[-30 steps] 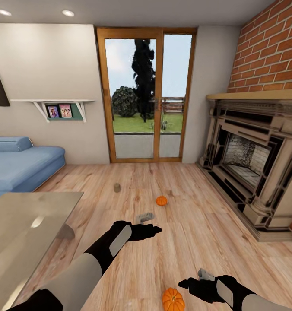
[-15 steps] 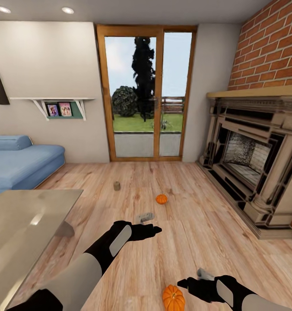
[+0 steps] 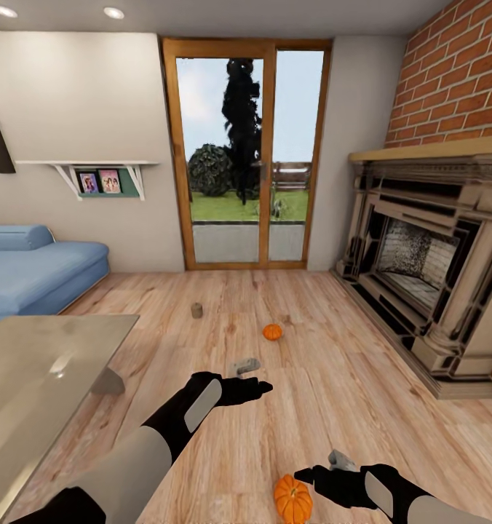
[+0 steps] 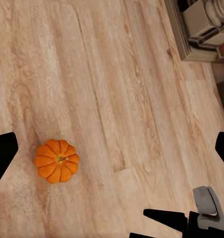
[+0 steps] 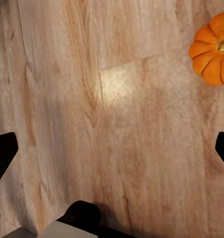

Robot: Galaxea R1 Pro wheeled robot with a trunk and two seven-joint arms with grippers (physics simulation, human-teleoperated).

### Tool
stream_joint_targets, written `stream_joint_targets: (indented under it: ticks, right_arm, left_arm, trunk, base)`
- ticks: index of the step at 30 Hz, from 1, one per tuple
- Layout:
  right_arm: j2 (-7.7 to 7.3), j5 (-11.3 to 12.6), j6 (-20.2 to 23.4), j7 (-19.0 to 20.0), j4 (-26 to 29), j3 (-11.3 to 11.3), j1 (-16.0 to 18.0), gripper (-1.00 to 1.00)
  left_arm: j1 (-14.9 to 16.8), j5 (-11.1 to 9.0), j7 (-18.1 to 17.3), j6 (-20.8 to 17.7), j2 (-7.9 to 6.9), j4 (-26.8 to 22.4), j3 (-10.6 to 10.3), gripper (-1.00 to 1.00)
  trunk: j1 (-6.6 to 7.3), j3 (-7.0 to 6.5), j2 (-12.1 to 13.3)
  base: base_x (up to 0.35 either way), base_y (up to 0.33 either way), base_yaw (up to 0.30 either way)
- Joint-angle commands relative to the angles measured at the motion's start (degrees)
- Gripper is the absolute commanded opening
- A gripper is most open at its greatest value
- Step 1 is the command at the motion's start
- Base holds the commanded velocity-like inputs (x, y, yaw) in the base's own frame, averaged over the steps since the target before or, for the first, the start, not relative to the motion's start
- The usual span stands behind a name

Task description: Place each of the two pumpkins and all three candles from the living room inside a cabinet in the living room (use any cabinet), then make sure every cabinet is closed, and position the cauldron so it is next to a table in the living room.

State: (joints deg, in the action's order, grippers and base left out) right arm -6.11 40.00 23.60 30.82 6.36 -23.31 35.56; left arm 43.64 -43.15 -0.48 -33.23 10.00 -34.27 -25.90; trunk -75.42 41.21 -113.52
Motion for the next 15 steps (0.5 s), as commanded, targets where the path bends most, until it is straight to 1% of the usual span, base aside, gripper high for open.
stream_joint_targets:
  ticks: [1, 4, 6, 8, 9, 10, 12, 15]
  right_arm:
    - [-0.04, 0.5, 0.3, 0.0, 0.0, -0.3, 0.0, 1.0]
    - [-0.15, 0.5, 0.5, -0.1, 0.0, -0.1, 0.0, 1.0]
    - [-0.25, 0.5, 0.8, -1.7, 0.1, 0.1, 0.5, 1.0]
    - [-0.28, 0.4, 1.6, -4.0, 0.1, 0.2, 2.3, 1.0]
    - [-0.27, 0.5, 3.5, -6.5, -0.1, 0.2, 4.7, 1.0]
    - [-0.25, 0.5, 5.4, -7.8, -0.2, 0.3, 6.3, 1.0]
    - [-0.24, 0.5, 7.5, -8.7, -0.2, 0.3, 7.6, 1.0]
    - [-0.22, 0.7, 12.8, -10.2, -0.3, 0.4, 9.9, 1.0]
  left_arm:
    - [0.0, 0.0, -0.1, -0.2, 0.0, 0.0, 0.0, 1.0]
    - [0.0, 0.0, -0.1, -0.2, 0.0, 0.0, -0.1, 1.0]
    - [0.0, 0.0, -0.1, -0.2, 0.0, -0.1, -0.1, 1.0]
    - [0.0, -0.1, -0.1, -0.3, 0.0, -0.1, -0.1, 1.0]
    - [0.1, -0.1, -0.1, -0.3, 0.0, -0.1, -0.1, 1.0]
    - [0.1, -0.1, -0.1, -0.4, 0.0, -0.1, 0.0, 1.0]
    - [0.1, -0.2, -0.1, -0.4, 0.0, -0.1, 0.0, 1.0]
    - [0.2, -0.7, -0.1, -0.5, 0.0, -0.1, 0.0, 1.0]
  trunk:
    - [-0.22, 0.24, -0.4]
    - [-0.88, 0.78, -1.6]
    - [-1.32, 1.14, -2.4]
    - [-1.76, 1.5, -3.3]
    - [-1.98, 1.68, -3.7]
    - [-2.19, 1.86, -4.1]
    - [-2.63, 2.22, -4.9]
    - [-3.29, 2.76, -6.1]
  base:
    - [0.0, 0.0, 0.0]
    - [0.0, 0.0, 0.0]
    - [0.0, 0.0, 0.0]
    - [0.0, 0.0, 0.0]
    - [0.0, 0.0, 0.0]
    - [0.0, 0.0, 0.0]
    - [0.0, 0.0, 0.0]
    - [0.0, 0.0, 0.0]
